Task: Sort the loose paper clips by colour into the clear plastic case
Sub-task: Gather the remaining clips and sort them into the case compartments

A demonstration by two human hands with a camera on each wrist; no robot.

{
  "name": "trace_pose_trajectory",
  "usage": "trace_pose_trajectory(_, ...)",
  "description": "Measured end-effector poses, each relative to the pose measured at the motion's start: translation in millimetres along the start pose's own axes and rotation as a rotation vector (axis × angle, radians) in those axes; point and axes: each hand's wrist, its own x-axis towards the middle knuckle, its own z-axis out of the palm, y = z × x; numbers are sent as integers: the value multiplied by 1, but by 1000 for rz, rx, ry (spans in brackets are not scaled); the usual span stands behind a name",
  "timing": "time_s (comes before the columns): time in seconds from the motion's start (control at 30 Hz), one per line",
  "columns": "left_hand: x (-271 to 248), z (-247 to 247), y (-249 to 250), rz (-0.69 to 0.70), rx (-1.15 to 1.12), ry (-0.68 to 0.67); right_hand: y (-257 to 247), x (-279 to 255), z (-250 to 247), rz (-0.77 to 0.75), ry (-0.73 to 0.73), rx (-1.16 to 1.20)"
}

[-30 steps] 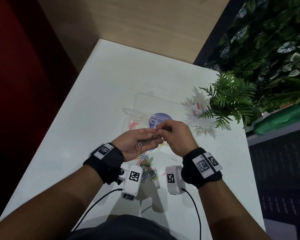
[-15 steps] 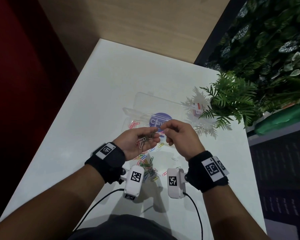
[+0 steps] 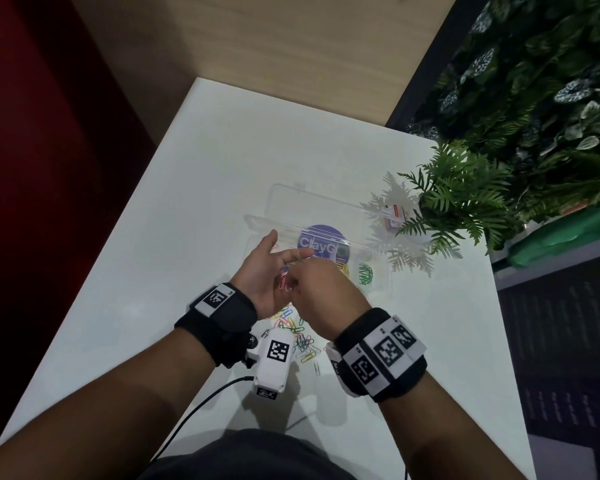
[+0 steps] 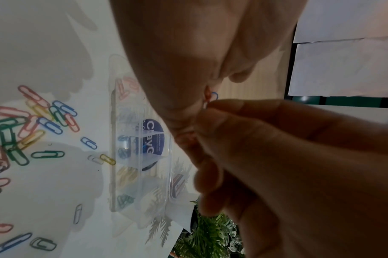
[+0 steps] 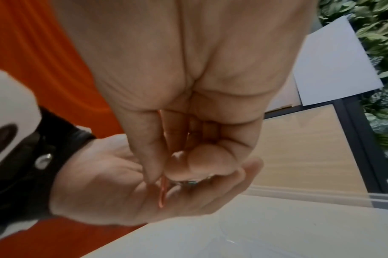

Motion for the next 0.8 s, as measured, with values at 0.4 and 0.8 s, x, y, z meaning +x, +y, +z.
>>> trace_pose_trajectory(0.4,5,-3,0,12,42,-31,6,1,2,-3,14,154)
trace_pose_trajectory(0.8,11,-16,-6,-39,57,-19,-2,7,22,-137,-20,-48)
